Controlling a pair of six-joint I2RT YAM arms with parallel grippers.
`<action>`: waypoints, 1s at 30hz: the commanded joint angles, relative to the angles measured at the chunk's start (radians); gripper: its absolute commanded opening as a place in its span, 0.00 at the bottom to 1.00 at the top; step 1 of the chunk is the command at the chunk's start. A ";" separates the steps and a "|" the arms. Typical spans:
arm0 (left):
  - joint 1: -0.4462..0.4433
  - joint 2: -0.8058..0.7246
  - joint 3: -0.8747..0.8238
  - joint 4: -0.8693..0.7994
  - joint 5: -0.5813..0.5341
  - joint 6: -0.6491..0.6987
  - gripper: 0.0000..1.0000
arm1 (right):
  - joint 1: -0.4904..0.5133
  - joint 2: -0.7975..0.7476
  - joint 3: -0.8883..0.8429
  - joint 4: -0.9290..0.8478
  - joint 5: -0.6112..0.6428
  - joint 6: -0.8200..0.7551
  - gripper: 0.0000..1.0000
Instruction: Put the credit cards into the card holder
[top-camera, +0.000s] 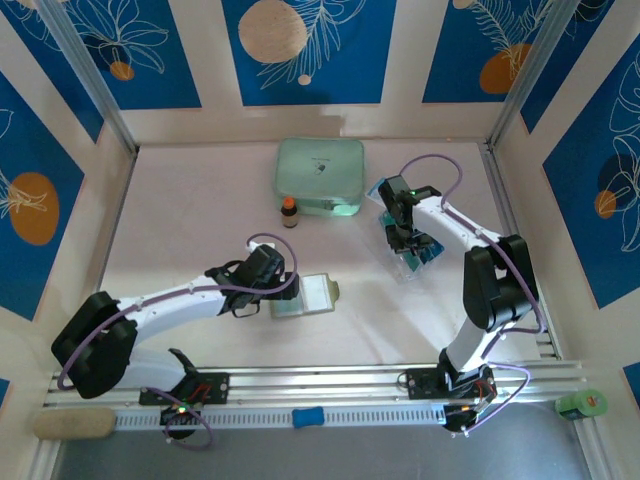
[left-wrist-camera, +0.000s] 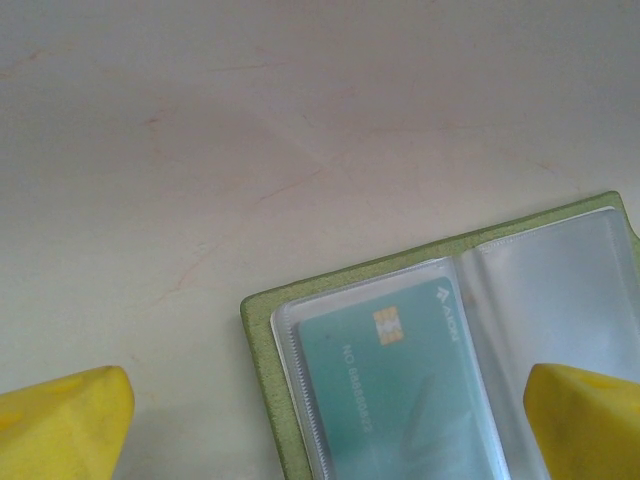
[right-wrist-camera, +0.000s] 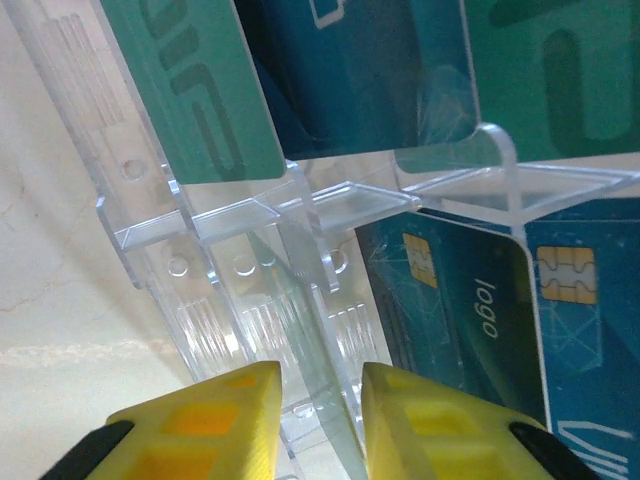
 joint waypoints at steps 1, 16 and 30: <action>0.001 0.004 0.020 0.006 0.008 0.010 1.00 | 0.005 0.003 -0.006 -0.015 0.014 -0.003 0.26; 0.000 0.010 0.025 0.009 0.011 0.008 1.00 | 0.005 -0.032 -0.005 -0.024 0.006 -0.001 0.21; -0.003 0.008 0.023 0.008 0.011 0.008 1.00 | 0.035 -0.049 0.001 -0.022 -0.010 -0.049 0.06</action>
